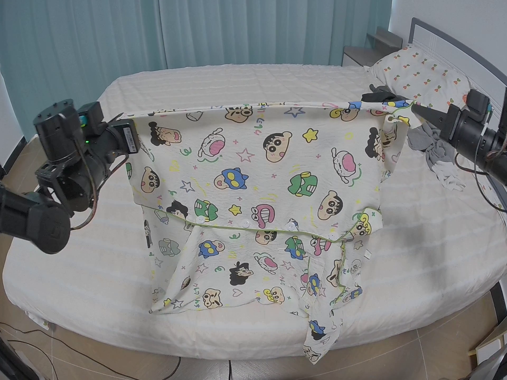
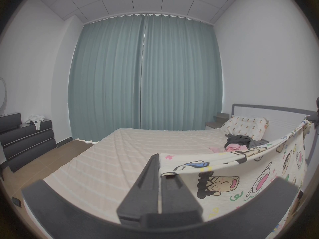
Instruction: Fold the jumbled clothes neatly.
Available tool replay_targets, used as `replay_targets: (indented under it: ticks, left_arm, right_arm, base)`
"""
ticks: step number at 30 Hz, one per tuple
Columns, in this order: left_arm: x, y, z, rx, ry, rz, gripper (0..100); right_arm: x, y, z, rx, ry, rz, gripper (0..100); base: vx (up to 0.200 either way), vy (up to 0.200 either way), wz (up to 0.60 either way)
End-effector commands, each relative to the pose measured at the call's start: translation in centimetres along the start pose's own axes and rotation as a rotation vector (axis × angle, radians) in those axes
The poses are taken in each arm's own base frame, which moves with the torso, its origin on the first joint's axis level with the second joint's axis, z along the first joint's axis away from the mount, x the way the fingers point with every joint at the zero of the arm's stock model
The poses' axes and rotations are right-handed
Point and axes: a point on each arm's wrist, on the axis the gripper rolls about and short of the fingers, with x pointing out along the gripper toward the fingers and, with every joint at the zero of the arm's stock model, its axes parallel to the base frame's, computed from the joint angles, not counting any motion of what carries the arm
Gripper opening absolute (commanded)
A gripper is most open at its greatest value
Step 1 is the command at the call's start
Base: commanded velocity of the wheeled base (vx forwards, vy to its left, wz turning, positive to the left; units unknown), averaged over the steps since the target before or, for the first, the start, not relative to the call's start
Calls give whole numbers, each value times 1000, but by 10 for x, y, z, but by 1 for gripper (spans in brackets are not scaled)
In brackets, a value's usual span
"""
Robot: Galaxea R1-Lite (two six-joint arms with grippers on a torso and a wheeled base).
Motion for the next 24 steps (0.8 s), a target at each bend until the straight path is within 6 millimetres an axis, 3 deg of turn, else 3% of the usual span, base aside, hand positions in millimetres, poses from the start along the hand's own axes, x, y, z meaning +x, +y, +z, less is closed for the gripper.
replay_targets:
  ticks: [1,6,11,14,15,22,23,24]
  left_arm:
    - [54,-11,-58,34,103,17,0]
    - [93,-20,-101,47,142,24,0]
    - [122,-25,-142,59,178,35,0]
    - [131,-23,-154,67,206,44,0]
    - [140,-21,-167,74,232,52,0]
    - [166,-13,-203,80,255,86,0]
    - [170,-11,-209,84,267,96,100]
    - [174,-9,-212,83,263,103,100]
  right_arm:
    - [48,-34,-42,30,92,-80,0]
    - [78,-56,-73,50,144,-110,0]
    - [113,-79,-111,75,199,-126,0]
    - [125,-86,-123,77,203,-128,0]
    - [136,-94,-136,82,217,-141,0]
    - [161,-113,-168,115,245,-155,0]
    - [167,-113,-171,134,234,-148,100]
    - [173,-114,-170,147,217,-144,100]
  base:
    - [200,0,0]
    - [200,0,0]
    - [0,0,0]
    - [0,0,0]
    - [0,0,0]
    - [0,0,0]
    - [0,0,0]
    - [0,0,0]
